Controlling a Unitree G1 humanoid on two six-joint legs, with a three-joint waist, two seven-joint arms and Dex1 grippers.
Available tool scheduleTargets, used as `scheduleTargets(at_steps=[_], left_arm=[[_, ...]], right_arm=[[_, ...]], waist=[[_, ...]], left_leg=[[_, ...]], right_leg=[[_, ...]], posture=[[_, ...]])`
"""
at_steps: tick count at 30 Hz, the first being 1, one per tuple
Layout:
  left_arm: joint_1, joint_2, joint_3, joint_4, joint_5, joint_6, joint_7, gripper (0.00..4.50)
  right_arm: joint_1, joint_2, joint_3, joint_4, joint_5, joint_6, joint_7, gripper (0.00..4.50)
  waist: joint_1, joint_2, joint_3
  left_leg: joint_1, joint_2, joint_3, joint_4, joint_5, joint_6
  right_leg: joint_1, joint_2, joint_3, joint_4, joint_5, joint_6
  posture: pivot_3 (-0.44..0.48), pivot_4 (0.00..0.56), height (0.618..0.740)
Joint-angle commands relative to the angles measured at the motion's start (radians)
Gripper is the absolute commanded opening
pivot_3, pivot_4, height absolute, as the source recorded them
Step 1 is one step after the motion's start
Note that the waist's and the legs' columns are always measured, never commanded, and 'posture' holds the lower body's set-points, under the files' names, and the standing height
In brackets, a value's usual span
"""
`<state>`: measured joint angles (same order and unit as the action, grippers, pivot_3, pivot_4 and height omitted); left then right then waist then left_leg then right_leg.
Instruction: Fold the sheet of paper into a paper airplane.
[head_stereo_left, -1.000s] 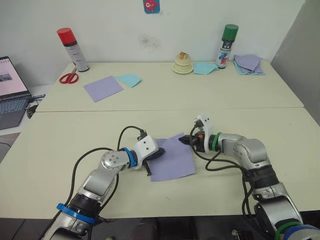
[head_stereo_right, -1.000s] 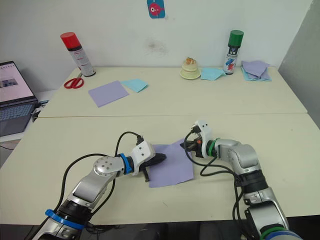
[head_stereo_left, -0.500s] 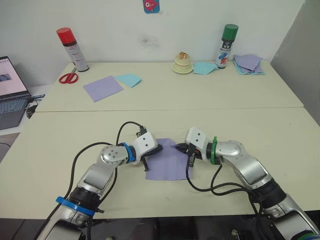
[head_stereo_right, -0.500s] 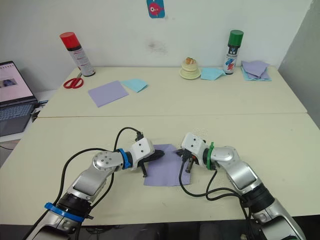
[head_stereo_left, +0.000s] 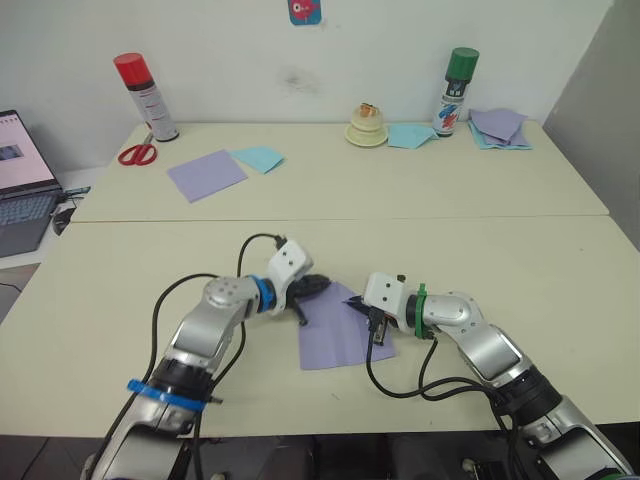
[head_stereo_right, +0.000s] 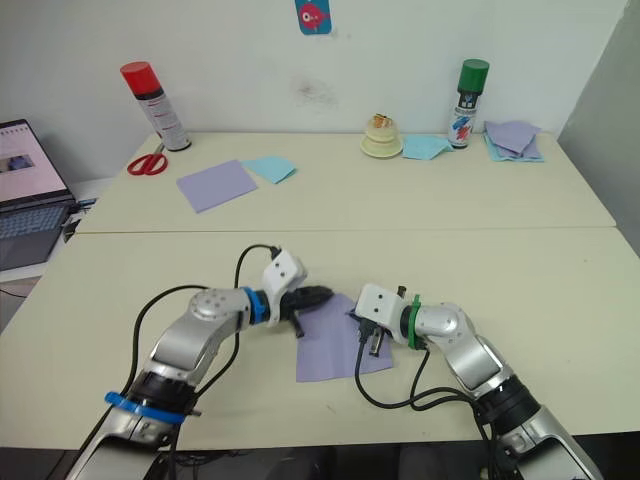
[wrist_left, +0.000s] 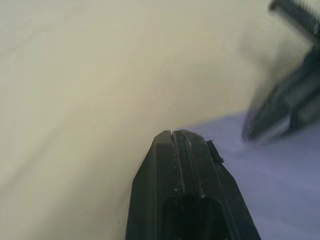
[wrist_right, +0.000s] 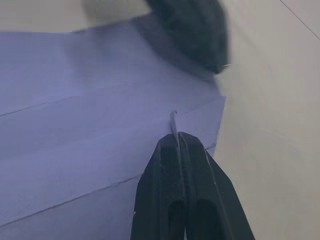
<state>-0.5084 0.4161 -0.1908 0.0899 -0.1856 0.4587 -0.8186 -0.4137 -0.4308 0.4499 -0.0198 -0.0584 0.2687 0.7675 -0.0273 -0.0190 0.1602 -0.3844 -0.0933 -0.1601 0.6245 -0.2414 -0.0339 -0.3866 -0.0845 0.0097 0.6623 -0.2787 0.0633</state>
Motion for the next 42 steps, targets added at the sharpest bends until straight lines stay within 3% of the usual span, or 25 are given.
scheduleTargets(at_steps=[1, 8, 14, 19, 22, 25, 30, 34, 36, 38, 42], left_arm=[[-0.056, -0.029, -0.003, 0.026, -0.003, -0.009, -0.003, 0.00], [-0.107, -0.049, -0.120, 0.132, 0.094, -0.021, -0.035, 0.00], [-0.079, -0.018, -0.157, 0.090, 0.117, 0.048, -0.071, 0.00], [-0.047, -0.001, -0.193, 0.087, 0.167, -0.023, -0.071, 0.00], [-0.041, -0.005, -0.204, 0.112, 0.197, -0.082, -0.062, 0.00], [-0.037, -0.016, -0.197, 0.143, 0.209, -0.125, -0.050, 0.00], [-0.030, -0.020, -0.191, 0.175, 0.212, -0.152, -0.055, 0.00], [-0.029, -0.024, -0.188, 0.194, 0.216, -0.163, -0.048, 0.00], [-0.024, -0.028, -0.188, 0.195, 0.215, -0.171, -0.045, 0.00], [-0.021, -0.032, -0.188, 0.199, 0.215, -0.178, -0.043, 0.00], [-0.026, -0.036, -0.189, 0.216, 0.220, -0.194, -0.042, 0.00]], right_arm=[[0.007, 0.004, 0.003, 0.007, -0.007, 0.007, 0.019, 0.03], [0.017, 0.007, 0.004, -0.011, -0.016, 0.015, 0.023, 0.03], [0.026, 0.002, -0.001, -0.023, -0.016, 0.028, 0.024, 0.03], [0.035, 0.001, -0.006, -0.036, 0.000, 0.055, 0.039, 0.03], [0.042, -0.007, -0.013, -0.067, 0.043, 0.092, 0.087, 0.62], [0.057, -0.030, -0.030, -0.121, 0.113, 0.174, 0.163, 1.59], [0.057, -0.102, -0.070, -0.202, 0.270, 0.347, 0.295, 1.59], [0.041, -0.116, -0.112, -0.196, 0.324, 0.381, 0.303, 0.62], [0.029, -0.068, -0.208, -0.221, 0.461, 0.443, 0.311, 0.02], [0.014, -0.029, -0.276, -0.237, 0.556, 0.500, 0.299, 0.02], [-0.001, 0.014, -0.274, -0.155, 0.483, 0.432, 0.198, 0.02]], waist=[[-0.002, 0.000, 0.000], [-0.005, 0.000, 0.000], [-0.004, 0.000, 0.000], [-0.003, 0.000, 0.000], [-0.001, 0.000, 0.000], [0.000, 0.000, 0.000], [0.001, 0.000, 0.000], [0.002, 0.000, 0.000], [0.002, 0.000, 0.000], [0.002, 0.000, 0.000], [0.002, -0.001, 0.000]], left_leg=[[0.000, 0.000, 0.000, 0.000, 0.000, 0.000], [0.000, 0.000, 0.001, 0.000, 0.002, -0.004], [0.000, 0.000, 0.001, 0.000, 0.000, -0.001], [0.000, 0.000, 0.001, 0.000, 0.002, -0.003], [0.000, 0.000, 0.001, 0.000, 0.002, -0.003], [0.001, 0.000, 0.001, 0.000, 0.000, 0.000], [0.001, 0.000, 0.000, 0.002, 0.000, 0.000], [0.001, 0.000, 0.000, 0.002, 0.000, 0.000], [0.001, 0.000, 0.000, 0.002, 0.000, 0.000], [0.001, 0.000, 0.000, 0.002, 0.000, 0.000], [0.001, -0.001, 0.000, 0.002, 0.000, 0.000]], right_leg=[[0.000, 0.000, 0.000, 0.000, 0.000, 0.000], [0.000, 0.000, 0.001, 0.000, 0.000, 0.000], [0.000, 0.000, 0.001, 0.000, 0.000, 0.000], [0.000, 0.000, 0.001, 0.000, 0.000, 0.000], [0.000, 0.000, 0.001, 0.000, 0.000, 0.000], [0.001, 0.000, 0.001, 0.000, 0.000, 0.000], [0.002, 0.000, 0.000, -0.001, 0.000, 0.000], [0.002, 0.000, 0.000, 0.000, 0.000, 0.000], [0.002, 0.000, 0.000, 0.000, 0.000, 0.000], [0.002, -0.001, 0.000, 0.000, 0.000, 0.000], [0.002, -0.001, -0.001, 0.000, 0.000, 0.000]], posture=[[0.000, 0.150, 0.740], [0.000, 0.150, 0.740], [0.000, 0.150, 0.740], [0.000, 0.150, 0.740], [0.000, 0.150, 0.740], [0.000, 0.150, 0.740], [0.000, 0.150, 0.740], [0.000, 0.150, 0.740], [0.000, 0.150, 0.740], [0.000, 0.150, 0.740], [0.000, 0.150, 0.740]])
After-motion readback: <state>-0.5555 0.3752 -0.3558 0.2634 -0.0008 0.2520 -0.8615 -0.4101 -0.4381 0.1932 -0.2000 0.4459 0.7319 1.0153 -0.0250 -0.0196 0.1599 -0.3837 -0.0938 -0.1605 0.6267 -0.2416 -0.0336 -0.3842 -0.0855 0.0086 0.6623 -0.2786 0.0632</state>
